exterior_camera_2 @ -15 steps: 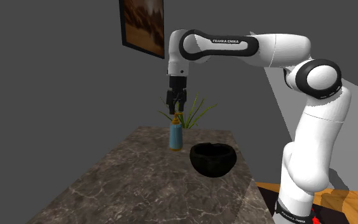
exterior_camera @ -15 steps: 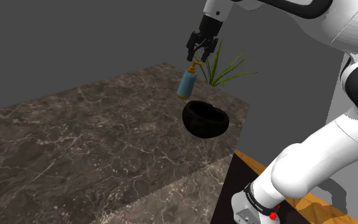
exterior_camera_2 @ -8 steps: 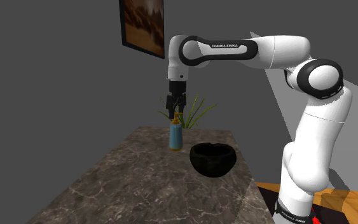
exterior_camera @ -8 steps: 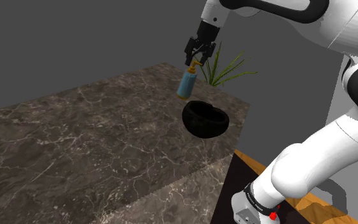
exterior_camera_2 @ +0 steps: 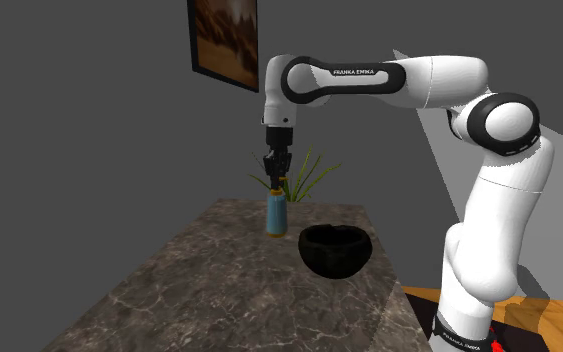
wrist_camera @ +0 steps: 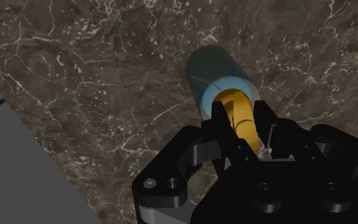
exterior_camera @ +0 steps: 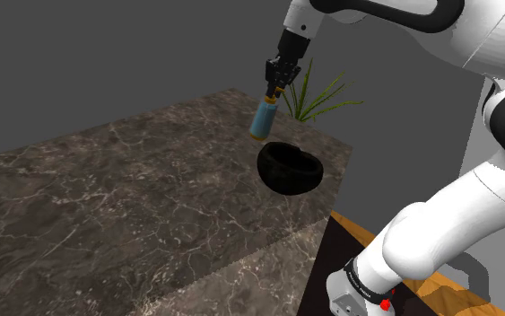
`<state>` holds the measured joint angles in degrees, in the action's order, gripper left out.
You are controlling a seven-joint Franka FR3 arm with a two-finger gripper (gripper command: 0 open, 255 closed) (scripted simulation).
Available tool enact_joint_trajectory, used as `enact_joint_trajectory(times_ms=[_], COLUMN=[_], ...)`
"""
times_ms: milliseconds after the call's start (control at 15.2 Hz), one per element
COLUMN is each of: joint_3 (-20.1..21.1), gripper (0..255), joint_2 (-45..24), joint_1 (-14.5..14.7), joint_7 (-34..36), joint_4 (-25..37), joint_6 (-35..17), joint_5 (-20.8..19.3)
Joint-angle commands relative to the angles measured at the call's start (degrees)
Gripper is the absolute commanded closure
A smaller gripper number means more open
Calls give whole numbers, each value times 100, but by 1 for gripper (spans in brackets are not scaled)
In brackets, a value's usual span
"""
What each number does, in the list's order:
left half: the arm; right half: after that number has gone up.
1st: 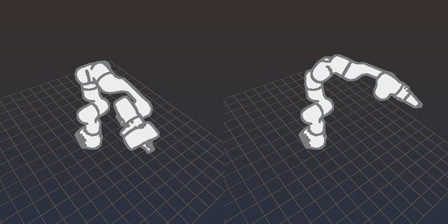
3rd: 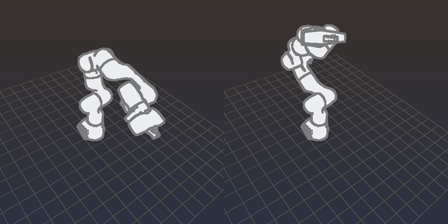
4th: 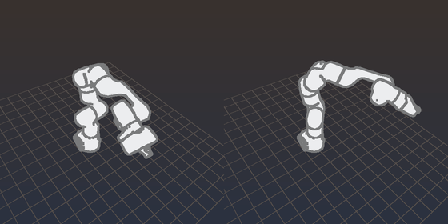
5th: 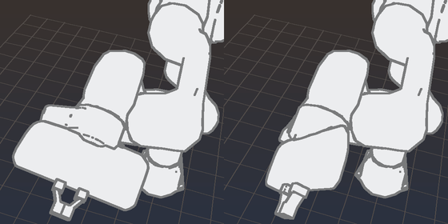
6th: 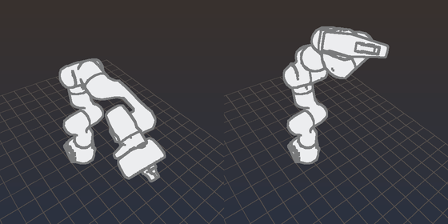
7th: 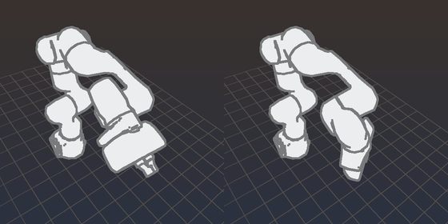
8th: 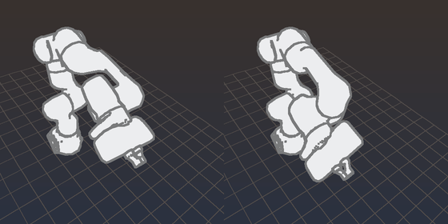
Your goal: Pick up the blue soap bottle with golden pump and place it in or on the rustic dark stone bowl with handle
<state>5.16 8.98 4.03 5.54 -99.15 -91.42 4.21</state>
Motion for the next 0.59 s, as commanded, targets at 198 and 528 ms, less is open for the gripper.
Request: enact_joint_trajectory(times_ms=[198,528], joint_3=[-1,-1], gripper=[255,255], joint_2=[1,-94], joint_1=[-1,-2], joint_7=[0,23], joint_4=[-4,414], joint_6=[0,323], joint_5=[0,-9])
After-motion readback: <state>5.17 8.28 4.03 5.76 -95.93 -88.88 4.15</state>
